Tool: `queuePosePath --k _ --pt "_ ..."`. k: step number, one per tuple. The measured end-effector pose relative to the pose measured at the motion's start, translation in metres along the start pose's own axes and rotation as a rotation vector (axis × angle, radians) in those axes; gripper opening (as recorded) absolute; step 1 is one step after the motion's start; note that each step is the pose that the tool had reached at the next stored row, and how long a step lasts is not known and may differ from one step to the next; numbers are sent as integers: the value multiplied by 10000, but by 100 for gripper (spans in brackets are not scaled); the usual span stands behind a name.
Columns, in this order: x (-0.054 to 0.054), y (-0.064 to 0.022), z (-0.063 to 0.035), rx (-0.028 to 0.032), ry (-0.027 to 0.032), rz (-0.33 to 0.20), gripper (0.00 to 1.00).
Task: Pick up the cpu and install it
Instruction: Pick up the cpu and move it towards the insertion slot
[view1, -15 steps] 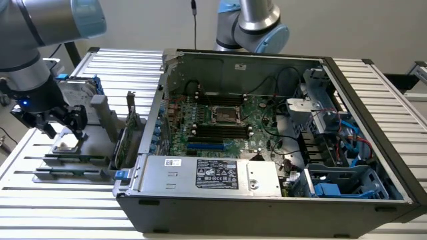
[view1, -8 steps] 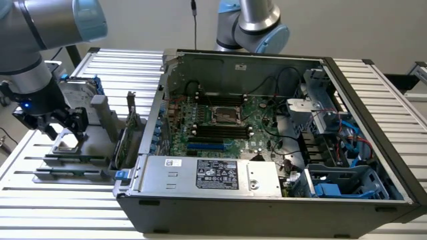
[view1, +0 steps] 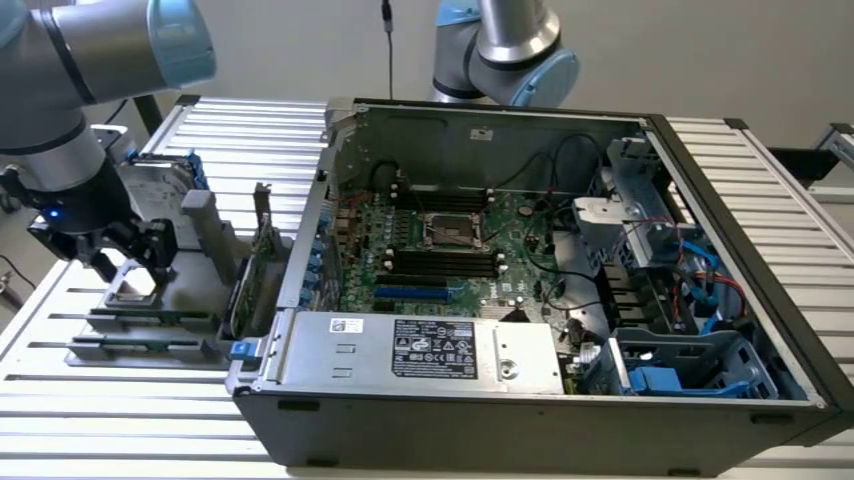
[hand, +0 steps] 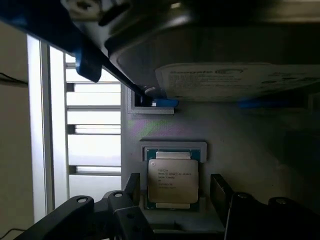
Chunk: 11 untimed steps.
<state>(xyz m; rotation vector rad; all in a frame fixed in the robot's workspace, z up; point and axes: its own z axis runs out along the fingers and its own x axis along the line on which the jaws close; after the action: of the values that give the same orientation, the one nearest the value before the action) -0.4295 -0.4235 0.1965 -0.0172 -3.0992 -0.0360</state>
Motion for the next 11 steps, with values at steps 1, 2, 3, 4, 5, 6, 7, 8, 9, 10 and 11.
queuePosePath --k 1,2,3,4,5,6,7,8,9,10,11 --pt "0 0 5 0 1 4 67" --pt "-1 0 9 0 1 6 67" --pt "-1 0 14 0 3 8 67" --pt "-1 0 18 0 3 8 67" --pt "-1 -1 23 0 3 8 67" --pt "-1 -1 28 1 4 8 67" --pt "-1 -1 34 0 3 8 67" --pt "-2 -1 39 0 3 8 67" --pt "-2 -1 46 0 3 8 67" --pt "-2 -1 52 0 3 8 67" --pt "-2 -2 58 0 3 8 67"
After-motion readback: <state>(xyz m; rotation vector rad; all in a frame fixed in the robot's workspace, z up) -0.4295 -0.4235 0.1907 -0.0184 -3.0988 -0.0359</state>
